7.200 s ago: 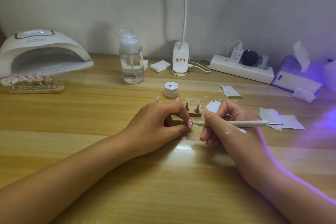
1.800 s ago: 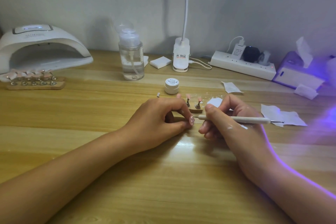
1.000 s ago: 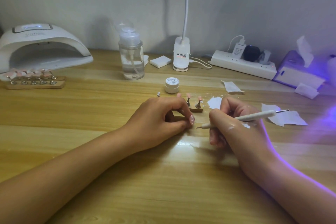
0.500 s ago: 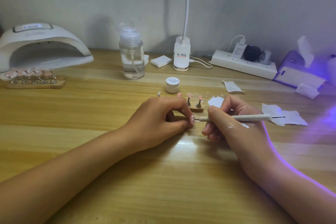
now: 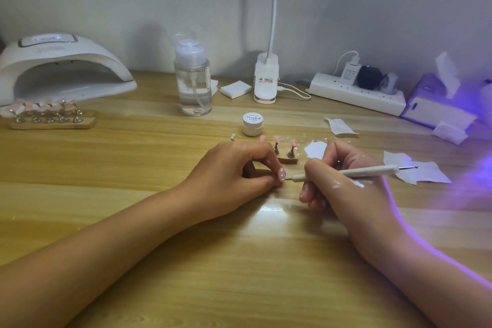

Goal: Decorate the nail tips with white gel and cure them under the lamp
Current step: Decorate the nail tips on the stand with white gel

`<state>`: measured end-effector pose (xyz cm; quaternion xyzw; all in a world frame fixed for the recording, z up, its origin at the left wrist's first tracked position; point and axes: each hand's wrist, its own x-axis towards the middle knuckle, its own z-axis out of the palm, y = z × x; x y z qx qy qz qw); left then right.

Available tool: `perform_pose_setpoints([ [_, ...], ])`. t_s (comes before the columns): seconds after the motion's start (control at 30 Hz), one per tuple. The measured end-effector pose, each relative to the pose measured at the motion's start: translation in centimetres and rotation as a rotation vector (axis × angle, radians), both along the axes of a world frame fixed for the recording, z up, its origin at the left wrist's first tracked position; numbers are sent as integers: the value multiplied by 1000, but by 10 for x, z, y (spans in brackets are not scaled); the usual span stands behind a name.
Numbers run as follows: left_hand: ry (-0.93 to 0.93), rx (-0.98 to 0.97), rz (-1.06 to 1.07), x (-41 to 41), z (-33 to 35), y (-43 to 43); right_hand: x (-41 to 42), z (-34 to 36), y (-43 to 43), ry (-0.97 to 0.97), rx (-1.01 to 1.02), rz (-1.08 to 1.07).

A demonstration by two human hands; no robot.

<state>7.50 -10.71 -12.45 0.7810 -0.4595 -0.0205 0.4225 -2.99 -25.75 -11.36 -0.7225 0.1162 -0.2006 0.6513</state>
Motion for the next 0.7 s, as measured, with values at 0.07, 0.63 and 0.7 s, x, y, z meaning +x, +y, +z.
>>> perform_pose_setpoints([
  [0.07,-2,1,-1,0,0,0,0,0,0,2,-5,0],
  [0.63,-10,0,-7,-1,1,0,0,-2,-1,-3,-5,-3],
  [0.7,-18,-3,-11,-2,1,0,0,-2,-2,-8,-4,-6],
])
